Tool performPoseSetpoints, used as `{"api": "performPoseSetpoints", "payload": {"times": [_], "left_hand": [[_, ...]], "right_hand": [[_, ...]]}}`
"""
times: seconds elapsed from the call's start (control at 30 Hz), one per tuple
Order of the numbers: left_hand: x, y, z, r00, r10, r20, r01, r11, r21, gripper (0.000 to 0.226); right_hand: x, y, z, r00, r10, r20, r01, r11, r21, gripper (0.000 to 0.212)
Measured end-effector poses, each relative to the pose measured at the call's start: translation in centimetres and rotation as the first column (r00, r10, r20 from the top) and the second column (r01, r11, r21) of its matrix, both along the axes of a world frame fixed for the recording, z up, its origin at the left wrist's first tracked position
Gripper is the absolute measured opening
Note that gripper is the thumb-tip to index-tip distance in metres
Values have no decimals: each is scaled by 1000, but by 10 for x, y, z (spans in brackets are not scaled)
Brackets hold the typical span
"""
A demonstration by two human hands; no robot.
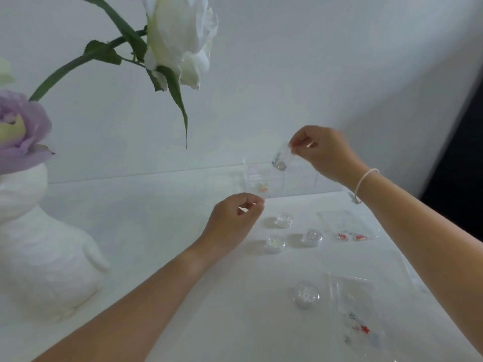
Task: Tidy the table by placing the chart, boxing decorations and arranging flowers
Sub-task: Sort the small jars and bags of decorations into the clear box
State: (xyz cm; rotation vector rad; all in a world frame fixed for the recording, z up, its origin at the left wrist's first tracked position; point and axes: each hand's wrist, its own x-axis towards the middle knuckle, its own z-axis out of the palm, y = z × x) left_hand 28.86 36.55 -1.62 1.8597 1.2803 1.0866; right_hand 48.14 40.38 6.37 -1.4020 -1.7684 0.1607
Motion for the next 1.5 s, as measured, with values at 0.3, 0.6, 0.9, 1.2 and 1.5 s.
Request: {"api": "performPoseSetpoints", "payload": {"times": [0.3,0.6,0.9,1.2,1.5], "left_hand": [[-5,-23,-7,974,-226,-16,225,973,-55,13],[-5,-23,-4,924,-301,-235,306,952,-14,16],[-4,-21,-6,926,-302,-227,315,949,21,17],[-4,-21,-5,957,-263,-121,268,963,32,21],[-4,-15,-9,987,-159,0,159,987,39,11]], "right_hand": [[-22,40,-12,994,-53,97,61,996,-72,16],[-37,47,-23,926,23,378,55,979,-195,30],[-25,19,-25,932,-39,359,52,998,-26,28],[5,-39,-37,934,256,248,-165,927,-336,11],[4,-39,-49,908,342,242,-205,866,-456,24]]}}
